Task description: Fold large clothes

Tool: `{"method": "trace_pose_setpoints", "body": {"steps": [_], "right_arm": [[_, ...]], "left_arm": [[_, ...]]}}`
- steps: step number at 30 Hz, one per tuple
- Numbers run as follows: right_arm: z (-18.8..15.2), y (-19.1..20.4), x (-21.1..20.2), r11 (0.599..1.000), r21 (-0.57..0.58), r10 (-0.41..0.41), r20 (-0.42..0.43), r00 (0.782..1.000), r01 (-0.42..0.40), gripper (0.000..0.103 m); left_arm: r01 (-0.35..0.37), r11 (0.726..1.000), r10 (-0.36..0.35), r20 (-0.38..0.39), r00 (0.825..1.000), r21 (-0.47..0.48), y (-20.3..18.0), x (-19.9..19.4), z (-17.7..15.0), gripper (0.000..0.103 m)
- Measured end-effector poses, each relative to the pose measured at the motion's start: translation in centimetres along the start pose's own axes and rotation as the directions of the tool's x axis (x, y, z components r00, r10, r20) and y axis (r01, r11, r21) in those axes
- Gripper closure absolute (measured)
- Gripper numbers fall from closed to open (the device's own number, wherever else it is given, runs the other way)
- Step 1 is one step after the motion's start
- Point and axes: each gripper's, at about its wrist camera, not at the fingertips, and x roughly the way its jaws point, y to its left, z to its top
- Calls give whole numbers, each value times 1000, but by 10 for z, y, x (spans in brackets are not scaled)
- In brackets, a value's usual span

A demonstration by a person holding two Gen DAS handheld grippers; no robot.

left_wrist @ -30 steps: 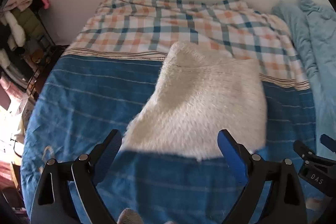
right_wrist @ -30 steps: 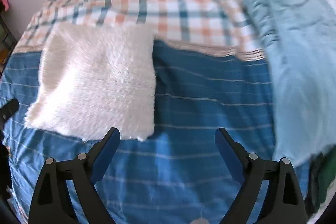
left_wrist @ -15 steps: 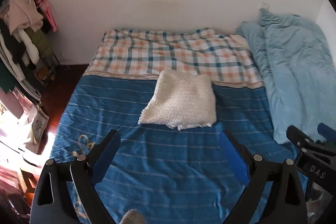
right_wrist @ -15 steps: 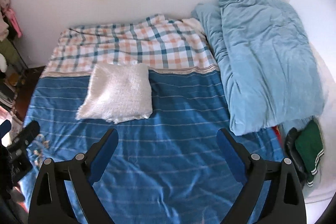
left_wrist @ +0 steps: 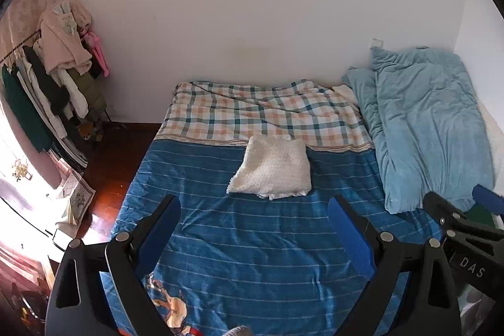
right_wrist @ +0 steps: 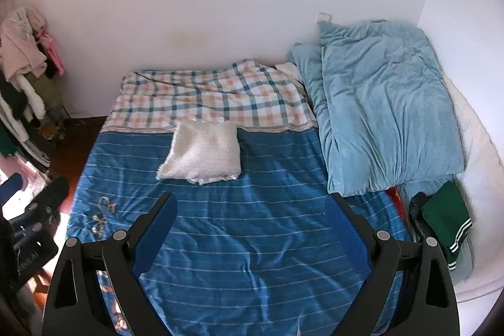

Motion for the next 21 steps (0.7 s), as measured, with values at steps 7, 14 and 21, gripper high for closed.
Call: {"method": "trace_pose_setpoints", "body": {"steps": [7, 14, 21], "right_arm": [[3, -11, -64, 1000, 2, -28, 60, 998, 28, 7], [0, -19, -95, 999, -2, -32, 80, 996, 32, 7], [-1, -19, -106, 1000, -7, -24, 110, 994, 25, 5]], "left_arm": [[-32, 999, 32, 8, 999, -17, -3, -36, -2, 7], [-25, 999, 26, 36, 999, -27, -2, -55, -6, 7], [-18, 999, 20, 49, 999, -28, -4, -63, -6, 7]]}}
